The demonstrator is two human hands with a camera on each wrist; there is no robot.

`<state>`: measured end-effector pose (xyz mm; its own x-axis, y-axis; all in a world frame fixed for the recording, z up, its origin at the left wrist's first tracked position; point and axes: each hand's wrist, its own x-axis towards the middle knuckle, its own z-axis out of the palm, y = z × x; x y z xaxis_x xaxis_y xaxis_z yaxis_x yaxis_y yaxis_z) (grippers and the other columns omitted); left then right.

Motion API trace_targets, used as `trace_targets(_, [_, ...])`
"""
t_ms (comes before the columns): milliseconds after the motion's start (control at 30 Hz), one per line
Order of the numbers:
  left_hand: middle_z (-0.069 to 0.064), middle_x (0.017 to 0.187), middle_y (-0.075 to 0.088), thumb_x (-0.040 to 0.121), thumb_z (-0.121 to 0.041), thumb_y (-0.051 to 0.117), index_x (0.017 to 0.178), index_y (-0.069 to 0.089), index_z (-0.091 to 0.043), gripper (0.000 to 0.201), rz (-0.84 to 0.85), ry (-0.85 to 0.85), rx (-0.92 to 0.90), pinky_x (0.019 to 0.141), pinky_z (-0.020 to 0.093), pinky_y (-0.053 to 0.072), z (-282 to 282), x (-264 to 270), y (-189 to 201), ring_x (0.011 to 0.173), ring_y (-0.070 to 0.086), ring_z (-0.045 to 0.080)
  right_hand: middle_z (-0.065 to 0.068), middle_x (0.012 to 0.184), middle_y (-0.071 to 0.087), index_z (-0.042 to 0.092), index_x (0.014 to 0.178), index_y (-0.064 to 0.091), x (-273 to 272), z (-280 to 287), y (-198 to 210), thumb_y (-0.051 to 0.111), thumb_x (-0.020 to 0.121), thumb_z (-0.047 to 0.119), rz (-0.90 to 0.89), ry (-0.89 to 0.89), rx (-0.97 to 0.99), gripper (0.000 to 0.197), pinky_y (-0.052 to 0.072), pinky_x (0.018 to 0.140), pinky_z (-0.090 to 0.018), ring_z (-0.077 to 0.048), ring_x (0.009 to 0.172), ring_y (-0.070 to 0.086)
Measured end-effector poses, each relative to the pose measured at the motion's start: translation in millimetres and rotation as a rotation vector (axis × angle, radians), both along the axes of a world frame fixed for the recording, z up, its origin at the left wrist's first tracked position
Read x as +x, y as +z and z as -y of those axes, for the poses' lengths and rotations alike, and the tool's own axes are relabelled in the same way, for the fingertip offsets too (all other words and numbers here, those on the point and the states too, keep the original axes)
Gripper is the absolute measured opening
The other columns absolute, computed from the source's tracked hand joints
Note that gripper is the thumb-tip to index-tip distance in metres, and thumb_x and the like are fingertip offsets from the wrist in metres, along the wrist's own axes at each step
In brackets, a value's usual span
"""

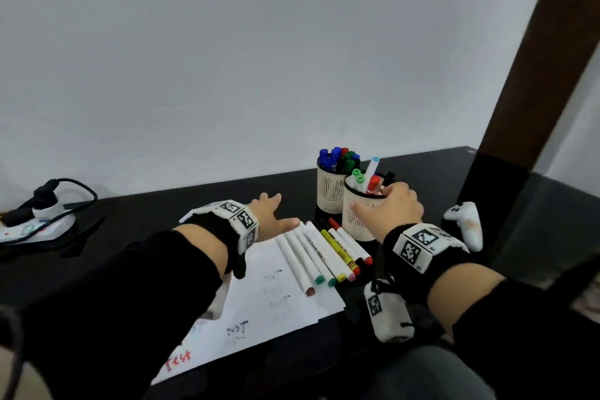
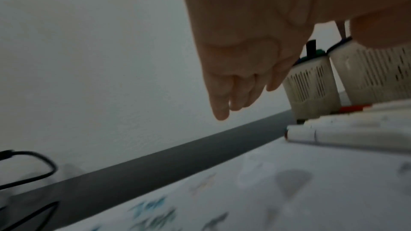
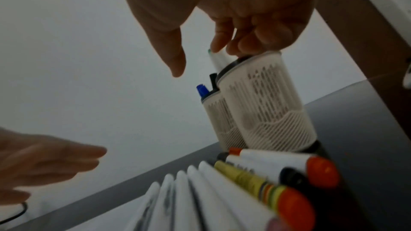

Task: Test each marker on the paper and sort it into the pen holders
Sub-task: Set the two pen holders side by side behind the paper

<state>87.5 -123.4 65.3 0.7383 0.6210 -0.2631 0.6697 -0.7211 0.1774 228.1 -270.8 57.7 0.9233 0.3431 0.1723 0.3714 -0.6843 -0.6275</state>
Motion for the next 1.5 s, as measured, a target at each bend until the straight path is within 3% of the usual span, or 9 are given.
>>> trace_targets(233, [0.014, 0.156, -0.012, 0.091, -0.057, 0.04, 0.149, -0.008, -0.01, 0.088, 0.187, -0.028, 0.048, 0.117, 0.042, 0.008, -8, 77, 10, 0.145, -0.005, 0.028, -0.014, 0.155, 0.019, 0.004, 0.151, 0.002, 35, 6, -1, 0.065, 0.072, 0.067, -0.051, 0.039, -0.205, 0.119, 0.017, 0.115, -0.039, -0.03, 0.142, 0.019])
trace_targets(467, [0.017, 0.155, -0.015, 0.09, -0.061, 0.037, 0.147, -0.011, -0.002, 0.095, 0.188, 0.075, 0.027, 0.117, 0.04, 0.002, -30, 124, -10, 0.144, -0.01, 0.029, -0.01, 0.16, 0.003, 0.004, 0.15, -0.006, 62, -9, -11, 0.07, 0.07, 0.063, -0.13, 0.13, -0.154, 0.126, 0.012, 0.119, -0.038, -0.027, 0.147, 0.004])
trace_targets(667, [0.015, 0.157, -0.007, 0.091, -0.058, 0.038, 0.148, -0.005, -0.003, 0.091, 0.26, 0.047, 0.024, 0.118, 0.04, 0.007, -37, 154, -18, 0.145, -0.005, 0.027, -0.006, 0.159, 0.007, 0.011, 0.152, -0.002, 79, -18, -23, 0.076, 0.062, 0.063, -0.127, 0.17, -0.103, 0.13, 0.018, 0.119, -0.04, -0.023, 0.147, 0.006])
trace_targets(833, [0.011, 0.157, -0.009, 0.087, -0.062, 0.041, 0.148, -0.007, -0.005, 0.095, 0.32, 0.076, -0.029, 0.118, 0.041, 0.007, -42, 165, -21, 0.145, -0.006, 0.023, 0.002, 0.13, 0.049, 0.019, 0.136, 0.038, 94, -20, -31, 0.078, 0.051, 0.063, -0.079, 0.147, 0.004, 0.103, 0.044, 0.102, -0.042, -0.018, 0.128, 0.041])
trace_targets(1033, [0.011, 0.157, -0.008, 0.081, -0.068, 0.046, 0.149, -0.005, -0.006, 0.105, 0.299, 0.07, 0.005, 0.117, 0.04, 0.006, -45, 174, -14, 0.145, -0.006, 0.024, 0.001, 0.129, 0.049, 0.017, 0.135, 0.039, 109, -21, -30, 0.08, 0.052, 0.057, -0.089, 0.107, 0.009, 0.1, 0.045, 0.101, -0.041, -0.018, 0.126, 0.042])
trace_targets(1167, [0.014, 0.157, 0.002, 0.074, -0.073, 0.049, 0.149, 0.002, -0.006, 0.111, 0.271, 0.069, 0.062, 0.118, 0.042, 0.012, -50, 183, -13, 0.145, 0.002, 0.028, -0.003, 0.14, 0.042, 0.014, 0.141, 0.032, 116, -25, -28, 0.078, 0.048, 0.068, -0.081, 0.11, -0.06, 0.117, 0.039, 0.107, -0.042, -0.022, 0.134, 0.034])
trace_targets(1267, [0.015, 0.148, 0.026, 0.07, -0.076, 0.052, 0.145, 0.022, -0.009, 0.105, 0.298, 0.074, 0.078, 0.114, 0.042, 0.024, -54, 189, -16, 0.14, 0.021, 0.029, -0.005, 0.142, 0.042, 0.013, 0.143, 0.03, 119, -27, -23, 0.074, 0.041, 0.077, -0.091, 0.112, -0.096, 0.129, 0.039, 0.107, -0.044, -0.024, 0.135, 0.034])
trace_targets(1367, [0.012, 0.13, 0.045, 0.062, -0.079, 0.057, 0.132, 0.042, -0.012, 0.098, 0.365, 0.08, 0.053, 0.103, 0.042, 0.039, -58, 193, -19, 0.124, 0.041, 0.029, -0.006, 0.141, 0.041, 0.011, 0.142, 0.03, 121, -27, -18, 0.074, 0.05, 0.074, -0.076, 0.106, -0.143, 0.12, 0.039, 0.106, -0.043, -0.023, 0.134, 0.034])
trace_targets(1500, [0.008, 0.11, 0.058, 0.049, -0.082, 0.062, 0.117, 0.052, -0.012, 0.098, 0.389, 0.121, 0.013, 0.089, 0.039, 0.05, -63, 195, -19, 0.103, 0.057, 0.025, -0.005, 0.138, 0.042, 0.011, 0.14, 0.033, 123, -28, -20, 0.076, 0.057, 0.067, -0.074, 0.102, -0.103, 0.109, 0.041, 0.104, -0.042, -0.023, 0.131, 0.036])
